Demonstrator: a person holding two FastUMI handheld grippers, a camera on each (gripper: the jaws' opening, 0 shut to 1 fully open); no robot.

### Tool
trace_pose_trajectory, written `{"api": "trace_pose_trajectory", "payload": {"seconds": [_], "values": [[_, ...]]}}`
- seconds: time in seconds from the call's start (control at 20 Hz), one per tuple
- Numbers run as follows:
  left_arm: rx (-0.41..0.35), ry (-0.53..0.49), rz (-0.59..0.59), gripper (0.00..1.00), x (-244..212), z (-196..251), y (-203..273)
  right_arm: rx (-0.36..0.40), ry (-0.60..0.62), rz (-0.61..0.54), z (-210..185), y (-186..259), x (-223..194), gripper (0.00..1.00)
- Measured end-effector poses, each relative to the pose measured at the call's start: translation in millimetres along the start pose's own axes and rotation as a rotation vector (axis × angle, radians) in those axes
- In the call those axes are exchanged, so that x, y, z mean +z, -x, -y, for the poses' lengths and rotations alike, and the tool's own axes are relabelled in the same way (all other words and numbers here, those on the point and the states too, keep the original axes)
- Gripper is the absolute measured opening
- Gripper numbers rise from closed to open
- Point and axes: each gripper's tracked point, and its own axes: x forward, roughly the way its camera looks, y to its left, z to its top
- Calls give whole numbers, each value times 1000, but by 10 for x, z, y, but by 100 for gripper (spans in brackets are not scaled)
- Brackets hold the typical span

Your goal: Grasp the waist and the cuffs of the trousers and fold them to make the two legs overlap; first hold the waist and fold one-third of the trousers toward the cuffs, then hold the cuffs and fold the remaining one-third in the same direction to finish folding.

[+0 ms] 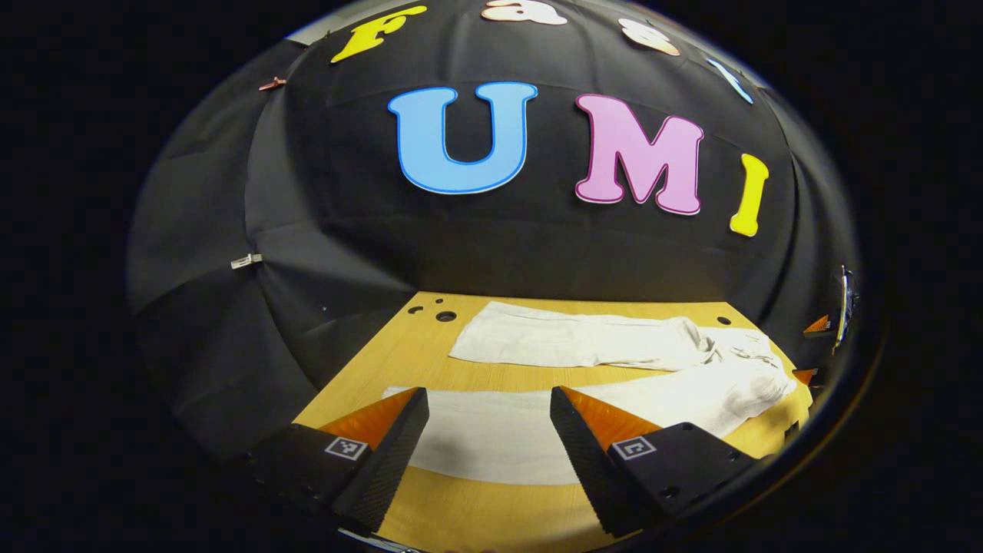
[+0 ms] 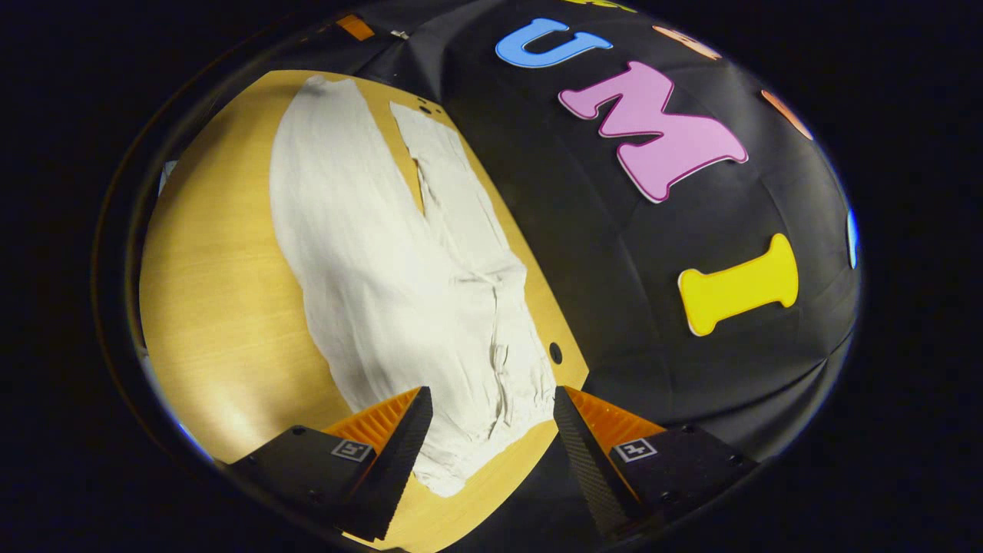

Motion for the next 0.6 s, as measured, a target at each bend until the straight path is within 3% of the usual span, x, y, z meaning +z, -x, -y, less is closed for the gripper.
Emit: {"api": "trace_pose_trajectory", "payload": {"seconds": [0.3,0.6], "values": [[8,-31,-48,99,-140,143,-142,123,109,-94,-220,-169,-629,97],[26,-29,-94,100,-245,213,-194,216,183,-126,-425,-278,-886,97]]}}
